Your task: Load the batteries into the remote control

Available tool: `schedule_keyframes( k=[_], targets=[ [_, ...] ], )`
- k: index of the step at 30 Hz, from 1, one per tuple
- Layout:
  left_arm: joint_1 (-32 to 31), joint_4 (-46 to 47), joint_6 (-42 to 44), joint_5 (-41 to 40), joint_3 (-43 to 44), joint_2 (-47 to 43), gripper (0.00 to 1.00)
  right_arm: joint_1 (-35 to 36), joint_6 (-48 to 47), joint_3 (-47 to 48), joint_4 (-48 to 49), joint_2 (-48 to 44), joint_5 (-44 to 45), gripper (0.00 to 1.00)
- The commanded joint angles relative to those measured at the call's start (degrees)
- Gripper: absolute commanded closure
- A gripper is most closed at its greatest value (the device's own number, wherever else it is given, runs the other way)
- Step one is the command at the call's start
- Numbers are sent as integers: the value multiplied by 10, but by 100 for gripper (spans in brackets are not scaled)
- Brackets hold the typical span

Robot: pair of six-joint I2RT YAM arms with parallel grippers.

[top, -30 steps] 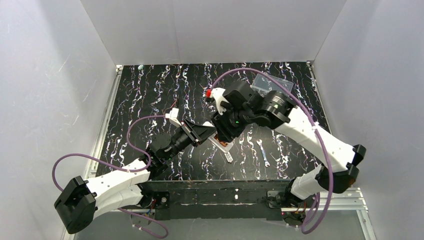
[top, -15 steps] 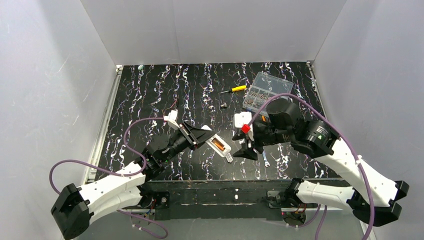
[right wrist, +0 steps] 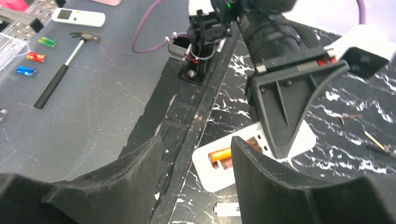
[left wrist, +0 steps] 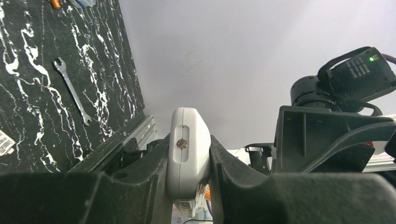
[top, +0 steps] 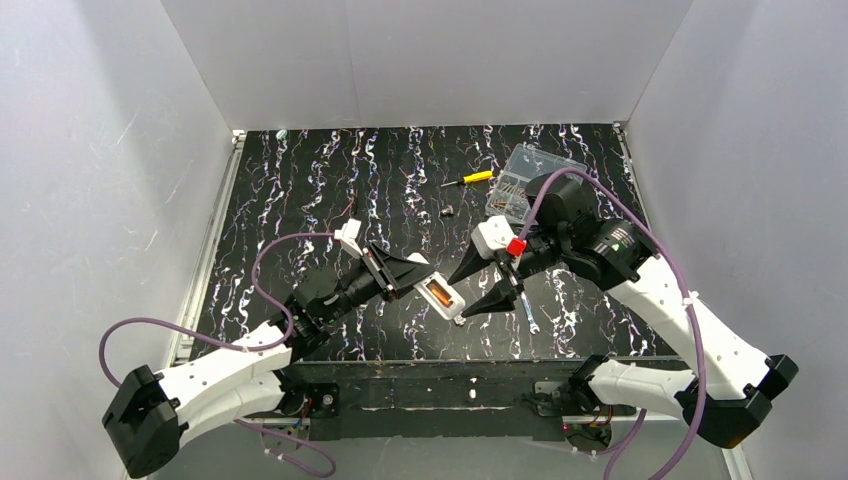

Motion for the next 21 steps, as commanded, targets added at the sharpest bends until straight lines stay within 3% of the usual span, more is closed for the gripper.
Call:
schedule_keyframes(
  k=[1, 12, 21],
  targets=[
    [-2, 97, -9, 28, 31, 9, 100, -3, -52, 18, -3, 10, -82, 37],
    [-2, 131, -18, 48, 47, 38, 100, -2, -93, 1, -32, 30, -91, 47],
    [-3, 135, -18, 58, 52, 37, 100, -17, -115, 1, -44, 52, -93, 47]
  ],
)
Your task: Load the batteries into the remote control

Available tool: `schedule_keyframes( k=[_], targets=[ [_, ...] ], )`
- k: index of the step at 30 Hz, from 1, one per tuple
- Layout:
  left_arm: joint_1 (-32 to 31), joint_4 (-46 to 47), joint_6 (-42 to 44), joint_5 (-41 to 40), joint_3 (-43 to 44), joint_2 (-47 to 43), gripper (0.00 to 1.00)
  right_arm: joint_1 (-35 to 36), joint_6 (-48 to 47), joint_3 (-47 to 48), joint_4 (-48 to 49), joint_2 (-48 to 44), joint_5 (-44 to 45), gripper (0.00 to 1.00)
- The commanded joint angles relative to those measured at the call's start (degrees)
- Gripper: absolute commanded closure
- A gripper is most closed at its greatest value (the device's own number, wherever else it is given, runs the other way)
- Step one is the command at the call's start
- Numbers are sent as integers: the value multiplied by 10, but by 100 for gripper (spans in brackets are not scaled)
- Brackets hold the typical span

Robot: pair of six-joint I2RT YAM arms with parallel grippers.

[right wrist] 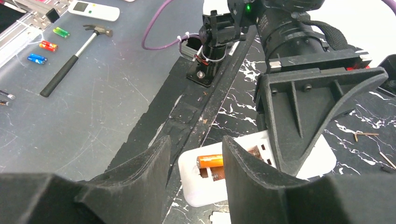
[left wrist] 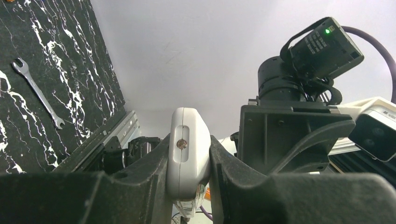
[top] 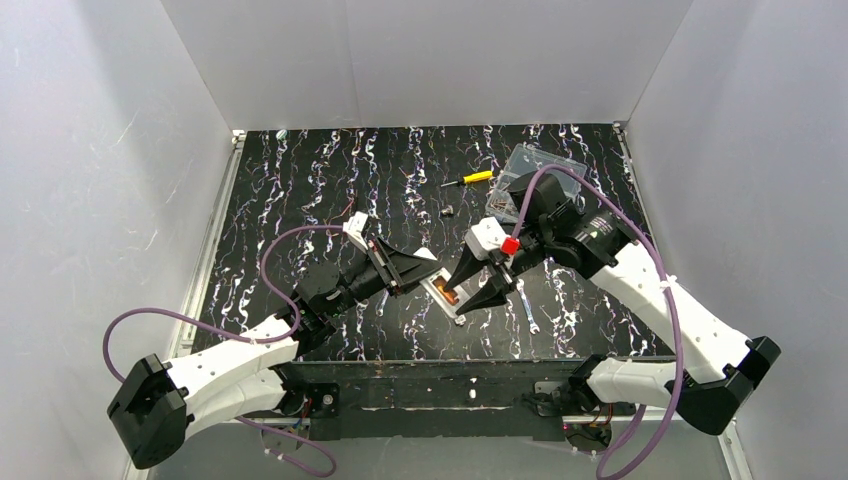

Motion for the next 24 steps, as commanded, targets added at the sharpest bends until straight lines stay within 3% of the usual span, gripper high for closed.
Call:
schedule_keyframes(
  k=[1, 11, 24],
  targets=[
    [-2, 62, -3, 18, 32, -8, 100, -9, -19, 2, -10, 7, -19, 47],
    [-2, 64, -3, 20, 32, -7, 100, -19, -26, 4, -21, 22, -22, 42],
    [-2, 60, -1, 20, 31, -11, 100, -25, -28, 4, -23, 36, -22, 44]
  ],
)
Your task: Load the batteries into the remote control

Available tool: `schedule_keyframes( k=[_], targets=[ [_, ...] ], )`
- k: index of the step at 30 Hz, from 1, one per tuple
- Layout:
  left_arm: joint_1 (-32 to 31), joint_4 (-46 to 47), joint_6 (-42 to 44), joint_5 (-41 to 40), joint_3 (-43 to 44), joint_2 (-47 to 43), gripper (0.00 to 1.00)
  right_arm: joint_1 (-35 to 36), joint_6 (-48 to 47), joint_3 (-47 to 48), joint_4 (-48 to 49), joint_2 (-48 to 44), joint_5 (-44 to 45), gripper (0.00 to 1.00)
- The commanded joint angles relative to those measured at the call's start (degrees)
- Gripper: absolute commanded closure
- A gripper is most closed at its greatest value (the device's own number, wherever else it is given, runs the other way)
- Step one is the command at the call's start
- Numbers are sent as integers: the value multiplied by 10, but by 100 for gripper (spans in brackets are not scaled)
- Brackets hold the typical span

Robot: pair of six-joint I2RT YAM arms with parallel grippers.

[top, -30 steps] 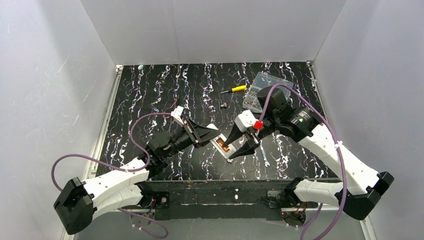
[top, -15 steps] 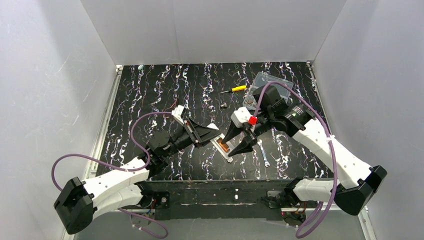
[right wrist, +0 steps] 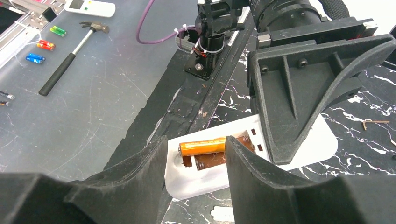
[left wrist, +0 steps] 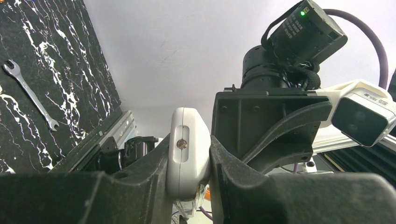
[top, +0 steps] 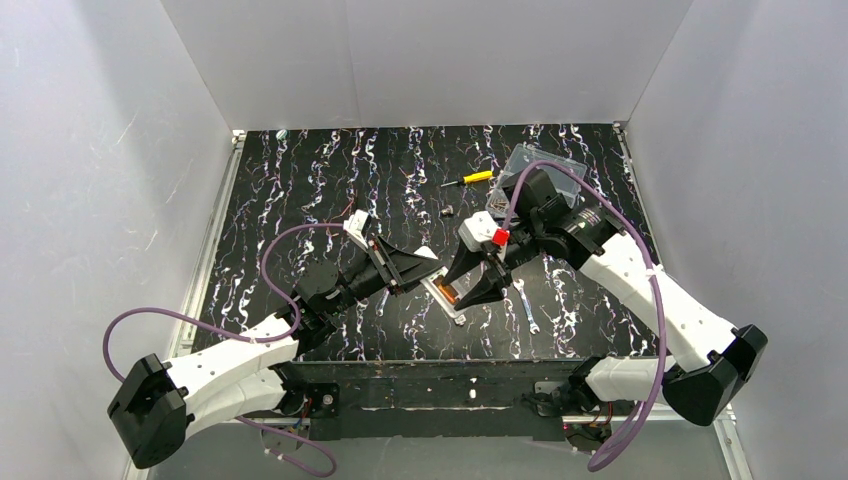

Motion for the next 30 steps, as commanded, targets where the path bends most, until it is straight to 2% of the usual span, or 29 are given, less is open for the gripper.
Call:
schedule_keyframes(
  k=[1, 30],
  targets=[
    [-3, 54, -1, 11, 24, -13, 100, -6, -5, 3, -9, 3, -17, 44],
    [-2, 49, 1, 4, 23, -13, 100, -12, -15, -2, -32, 7, -18, 53]
  ],
)
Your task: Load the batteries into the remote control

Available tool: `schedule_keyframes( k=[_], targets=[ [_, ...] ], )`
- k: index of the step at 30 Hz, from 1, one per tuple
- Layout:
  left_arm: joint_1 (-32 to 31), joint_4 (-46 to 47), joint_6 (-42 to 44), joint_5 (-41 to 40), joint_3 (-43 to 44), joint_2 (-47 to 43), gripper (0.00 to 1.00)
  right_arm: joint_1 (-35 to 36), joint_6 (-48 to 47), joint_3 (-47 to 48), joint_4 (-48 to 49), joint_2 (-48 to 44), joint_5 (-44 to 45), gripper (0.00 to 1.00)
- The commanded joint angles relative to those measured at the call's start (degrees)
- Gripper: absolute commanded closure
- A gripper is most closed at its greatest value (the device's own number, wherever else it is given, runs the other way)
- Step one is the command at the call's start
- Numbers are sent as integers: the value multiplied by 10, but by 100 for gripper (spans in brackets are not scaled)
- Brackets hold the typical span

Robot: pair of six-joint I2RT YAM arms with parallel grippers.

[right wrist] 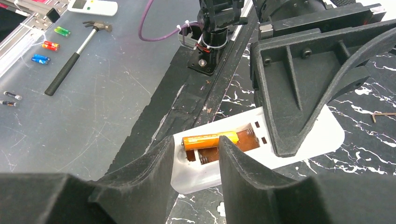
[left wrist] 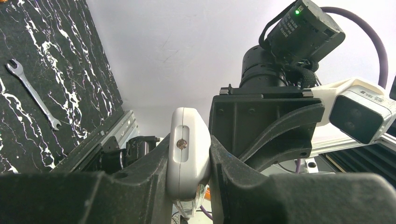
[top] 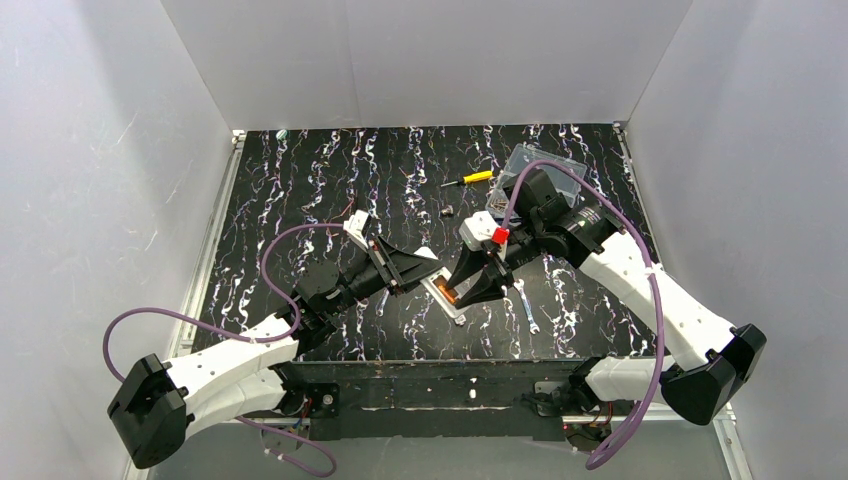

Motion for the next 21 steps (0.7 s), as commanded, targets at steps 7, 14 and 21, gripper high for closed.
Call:
schedule_keyframes(
  k=[7, 14, 21],
  targets=[
    [-2, 54, 2, 5, 22, -14, 100, -3, -8, 3, -7, 11, -24, 56],
    [-2, 53, 2, 3, 21, -14, 100, -3, -3, 9, -9, 20, -26, 59],
    [-2, 56, 1, 4, 24, -10, 100, -3, 5, 14, -10, 31, -19, 61]
  ],
)
